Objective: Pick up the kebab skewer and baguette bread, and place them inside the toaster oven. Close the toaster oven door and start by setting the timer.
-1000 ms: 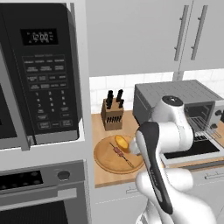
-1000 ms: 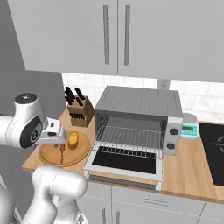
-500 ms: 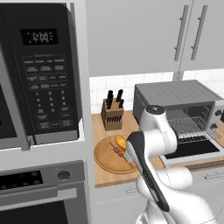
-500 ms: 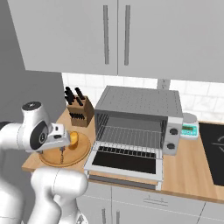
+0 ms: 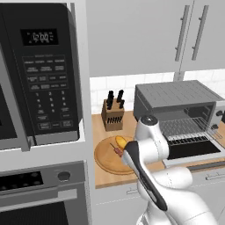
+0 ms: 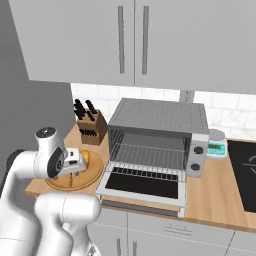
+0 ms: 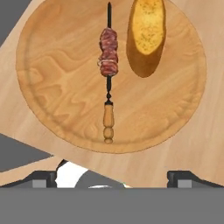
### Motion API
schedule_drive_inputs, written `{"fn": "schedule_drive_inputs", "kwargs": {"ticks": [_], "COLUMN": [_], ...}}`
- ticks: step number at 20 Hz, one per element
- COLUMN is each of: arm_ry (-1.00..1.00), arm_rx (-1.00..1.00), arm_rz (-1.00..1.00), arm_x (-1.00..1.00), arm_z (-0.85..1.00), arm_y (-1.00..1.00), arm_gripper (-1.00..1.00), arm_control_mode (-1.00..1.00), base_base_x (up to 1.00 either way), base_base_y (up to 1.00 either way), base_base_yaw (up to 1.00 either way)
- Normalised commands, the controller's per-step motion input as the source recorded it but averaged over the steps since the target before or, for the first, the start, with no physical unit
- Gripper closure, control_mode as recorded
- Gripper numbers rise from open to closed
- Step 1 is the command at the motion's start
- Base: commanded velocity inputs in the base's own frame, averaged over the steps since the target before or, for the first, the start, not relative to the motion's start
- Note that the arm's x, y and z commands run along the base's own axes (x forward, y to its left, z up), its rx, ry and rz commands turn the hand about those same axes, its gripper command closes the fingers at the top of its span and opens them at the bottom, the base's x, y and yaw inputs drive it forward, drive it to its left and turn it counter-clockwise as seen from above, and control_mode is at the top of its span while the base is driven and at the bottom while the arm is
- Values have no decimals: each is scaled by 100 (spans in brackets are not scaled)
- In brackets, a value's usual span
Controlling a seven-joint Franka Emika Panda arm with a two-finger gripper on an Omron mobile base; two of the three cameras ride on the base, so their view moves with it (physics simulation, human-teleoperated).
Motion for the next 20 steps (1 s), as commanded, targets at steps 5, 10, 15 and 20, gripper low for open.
{"fn": "schedule_drive_inputs", "kwargs": {"ticks": [5, 10, 15, 20], "arm_ry": [-1, -5, 0, 0], "arm_rx": [0, 0, 0, 0], "arm_rz": [0, 0, 0, 0], "arm_x": [25, -3, 6, 3], "arm_z": [-54, -39, -52, -47], "arm_y": [1, 0, 0, -3], "arm_gripper": [-100, -100, -100, -100], "arm_control_mode": [-100, -100, -100, -100], "base_base_x": [0, 0, 0, 0], "base_base_y": [0, 0, 0, 0], "base_base_yaw": [0, 0, 0, 0]}}
